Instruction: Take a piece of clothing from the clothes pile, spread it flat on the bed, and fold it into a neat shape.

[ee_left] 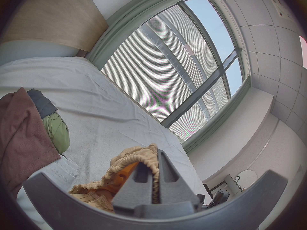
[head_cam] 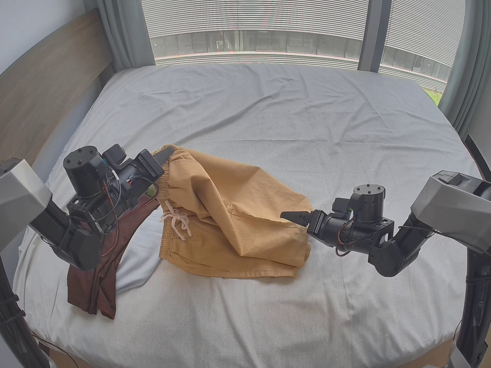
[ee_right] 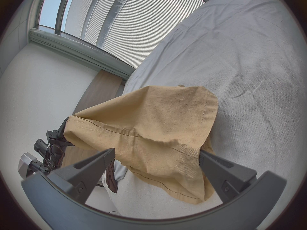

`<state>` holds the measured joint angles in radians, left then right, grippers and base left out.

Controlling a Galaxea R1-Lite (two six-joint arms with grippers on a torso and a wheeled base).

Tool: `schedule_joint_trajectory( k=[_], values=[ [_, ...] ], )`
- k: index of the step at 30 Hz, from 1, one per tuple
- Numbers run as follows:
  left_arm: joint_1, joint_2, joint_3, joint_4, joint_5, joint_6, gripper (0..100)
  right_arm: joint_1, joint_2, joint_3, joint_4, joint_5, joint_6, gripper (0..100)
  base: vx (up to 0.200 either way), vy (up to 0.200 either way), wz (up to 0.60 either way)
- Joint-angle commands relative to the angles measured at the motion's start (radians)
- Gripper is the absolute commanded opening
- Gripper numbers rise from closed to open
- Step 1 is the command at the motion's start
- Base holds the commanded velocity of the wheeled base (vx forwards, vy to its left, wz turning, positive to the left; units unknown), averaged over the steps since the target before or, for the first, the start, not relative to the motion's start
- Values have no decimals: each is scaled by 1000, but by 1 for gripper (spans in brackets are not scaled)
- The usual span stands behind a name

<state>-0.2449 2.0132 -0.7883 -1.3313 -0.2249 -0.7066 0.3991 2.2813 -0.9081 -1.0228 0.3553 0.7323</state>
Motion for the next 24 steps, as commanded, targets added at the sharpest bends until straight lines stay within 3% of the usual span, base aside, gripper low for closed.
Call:
schedule_joint_trajectory(
  k=[1,4,20,21,24],
  values=[
    [-4,7,0,0,1,-1,0,1,-3,5,-8,7,-1,100,0,0,0],
    [-7,6,0,0,1,-2,0,1,58,-9,-45,31,-1,100,0,0,0],
    [-7,4,17,-25,1,-2,0,35,141,-106,-103,27,2,100,0,0,0],
    [-7,6,20,-31,1,-4,0,35,142,-106,-105,25,2,0,0,0,0],
    [-7,9,23,-40,-1,-4,0,33,144,-103,-106,25,1,0,0,0,0]
  ],
)
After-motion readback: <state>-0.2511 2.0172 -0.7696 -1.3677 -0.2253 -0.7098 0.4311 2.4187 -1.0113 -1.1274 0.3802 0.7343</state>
